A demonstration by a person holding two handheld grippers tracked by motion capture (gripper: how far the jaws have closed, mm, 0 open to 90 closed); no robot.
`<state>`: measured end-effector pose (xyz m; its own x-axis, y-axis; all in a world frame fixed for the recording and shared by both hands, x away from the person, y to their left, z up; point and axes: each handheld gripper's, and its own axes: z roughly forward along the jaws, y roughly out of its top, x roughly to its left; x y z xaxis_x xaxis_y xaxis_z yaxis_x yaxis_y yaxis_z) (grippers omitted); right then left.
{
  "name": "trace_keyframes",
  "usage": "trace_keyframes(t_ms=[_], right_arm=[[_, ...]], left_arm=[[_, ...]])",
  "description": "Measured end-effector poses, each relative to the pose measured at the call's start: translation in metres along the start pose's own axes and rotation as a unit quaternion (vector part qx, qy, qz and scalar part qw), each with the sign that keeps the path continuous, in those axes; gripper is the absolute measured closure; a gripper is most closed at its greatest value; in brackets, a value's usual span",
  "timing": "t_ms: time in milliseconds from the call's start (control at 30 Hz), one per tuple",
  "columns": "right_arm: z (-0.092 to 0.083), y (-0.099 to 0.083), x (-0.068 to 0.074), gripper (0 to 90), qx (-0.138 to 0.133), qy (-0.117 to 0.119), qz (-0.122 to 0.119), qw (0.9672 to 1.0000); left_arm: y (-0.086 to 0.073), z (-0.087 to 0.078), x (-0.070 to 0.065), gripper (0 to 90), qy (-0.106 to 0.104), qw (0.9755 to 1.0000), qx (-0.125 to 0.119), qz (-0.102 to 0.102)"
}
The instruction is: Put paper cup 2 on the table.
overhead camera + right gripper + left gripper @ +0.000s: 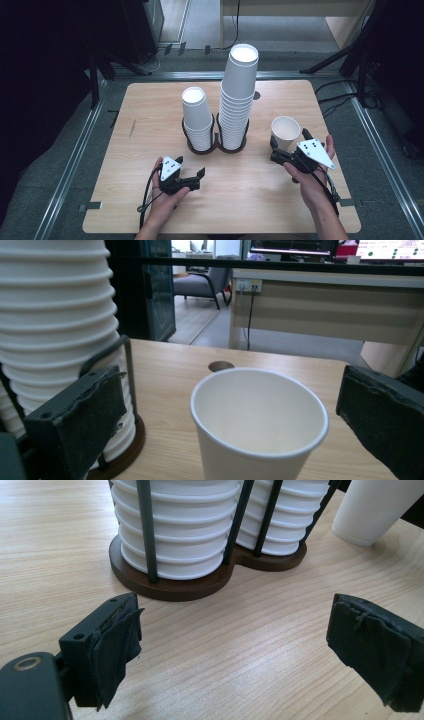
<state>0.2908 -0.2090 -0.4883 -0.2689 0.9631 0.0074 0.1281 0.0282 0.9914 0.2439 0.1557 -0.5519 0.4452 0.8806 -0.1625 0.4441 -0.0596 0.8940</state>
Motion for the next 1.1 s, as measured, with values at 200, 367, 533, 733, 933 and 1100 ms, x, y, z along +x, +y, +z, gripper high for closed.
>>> trace_keyframes(t_ms=[200,367,533,733,933,1100], right_arm=[[-0.007,0.017,0.009,0.0,-0.012,0.017,-0.004,0.9998],[-0.010,0.031,0.016,0.0,-0.023,0.029,-0.007,0.9993],[-0.012,0.045,0.021,0.0,-0.034,0.038,-0.009,0.9987],[-0.013,0.061,0.027,0.0,-0.049,0.047,-0.009,0.9976],[-0.013,0.077,0.031,0.0,-0.062,0.062,0.001,0.9962],[-0.010,0.088,0.038,0.0,-0.070,0.073,-0.001,0.9949]], left_arm=[[0.001,0.000,-0.001,7.6,0.009,0.9999,0.001,0.007],[0.003,0.000,0.000,7.6,0.010,0.9999,0.001,0.003],[0.005,0.002,-0.002,7.6,0.010,0.9999,0.001,0.003],[0.012,0.004,-0.015,7.7,0.005,0.9997,-0.005,0.023],[0.027,0.001,-0.028,7.7,-0.004,0.9990,-0.022,0.038],[0.038,0.003,-0.037,7.7,-0.008,0.9985,-0.035,0.041]])
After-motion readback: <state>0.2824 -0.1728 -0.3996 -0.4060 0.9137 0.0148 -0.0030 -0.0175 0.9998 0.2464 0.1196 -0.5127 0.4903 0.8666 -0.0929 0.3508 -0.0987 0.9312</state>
